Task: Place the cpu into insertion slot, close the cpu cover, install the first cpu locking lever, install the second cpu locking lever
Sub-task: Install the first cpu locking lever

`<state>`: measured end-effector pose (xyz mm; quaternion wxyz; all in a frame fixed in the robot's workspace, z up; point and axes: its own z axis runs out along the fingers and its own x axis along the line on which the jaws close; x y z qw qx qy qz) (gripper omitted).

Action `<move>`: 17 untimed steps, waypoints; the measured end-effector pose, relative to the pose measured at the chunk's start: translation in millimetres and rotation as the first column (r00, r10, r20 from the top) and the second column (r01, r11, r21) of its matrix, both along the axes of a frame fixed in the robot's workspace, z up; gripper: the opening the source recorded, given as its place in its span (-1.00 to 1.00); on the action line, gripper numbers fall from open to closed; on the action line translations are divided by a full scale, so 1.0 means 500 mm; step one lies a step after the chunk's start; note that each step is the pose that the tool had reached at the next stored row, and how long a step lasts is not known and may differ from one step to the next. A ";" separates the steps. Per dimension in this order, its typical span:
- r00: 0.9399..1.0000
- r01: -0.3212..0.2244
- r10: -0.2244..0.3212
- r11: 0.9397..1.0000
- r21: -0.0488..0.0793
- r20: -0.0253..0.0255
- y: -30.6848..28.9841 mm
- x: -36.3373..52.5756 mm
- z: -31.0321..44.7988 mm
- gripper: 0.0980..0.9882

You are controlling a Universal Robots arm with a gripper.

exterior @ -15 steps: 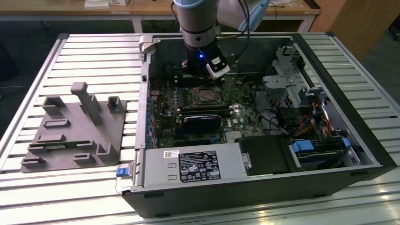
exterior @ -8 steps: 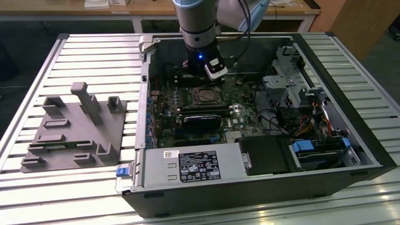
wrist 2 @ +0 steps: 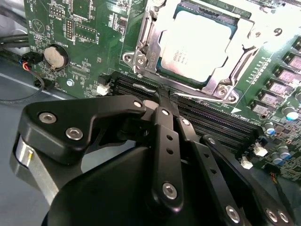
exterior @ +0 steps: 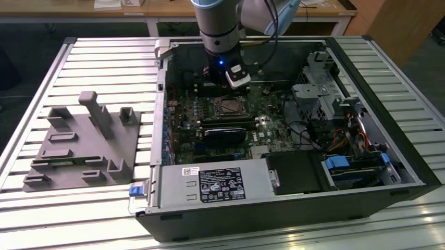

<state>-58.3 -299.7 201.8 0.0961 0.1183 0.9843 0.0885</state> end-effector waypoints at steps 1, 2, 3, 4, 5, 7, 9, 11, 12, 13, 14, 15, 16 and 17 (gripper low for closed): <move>1.000 0.002 -0.002 1.000 0.000 0.000 0.001 0.000 0.000 -0.98; 1.000 0.005 -0.005 1.000 0.000 0.000 0.001 0.000 0.000 -0.98; 1.000 0.008 -0.008 1.000 0.000 0.000 0.001 0.000 -0.001 -0.98; 1.000 0.011 -0.011 1.000 0.000 0.000 0.001 0.000 -0.001 -0.98; 1.000 0.015 -0.015 1.000 0.000 0.000 0.001 0.000 -0.002 -0.98; 1.000 0.022 -0.022 1.000 0.000 0.000 0.001 0.000 -0.004 -0.98; 1.000 0.029 -0.029 1.000 0.000 0.000 0.001 0.000 -0.005 -0.98; 0.999 0.040 -0.040 0.999 -0.001 0.001 0.001 0.000 -0.007 -0.98; 0.999 0.043 -0.043 0.999 -0.001 0.001 0.001 0.000 -0.008 -0.98; 0.999 0.047 -0.047 0.999 -0.001 0.001 0.001 0.000 -0.009 -0.98; 0.999 0.053 -0.053 0.999 -0.001 0.001 0.001 0.000 -0.011 -0.98; 0.998 0.056 -0.056 0.998 -0.001 0.001 0.001 0.000 -0.012 -0.98; 0.998 0.059 -0.059 0.998 -0.001 0.002 0.001 0.000 -0.013 -0.98; 0.998 0.062 -0.062 0.998 -0.001 0.002 0.001 0.000 -0.014 -0.98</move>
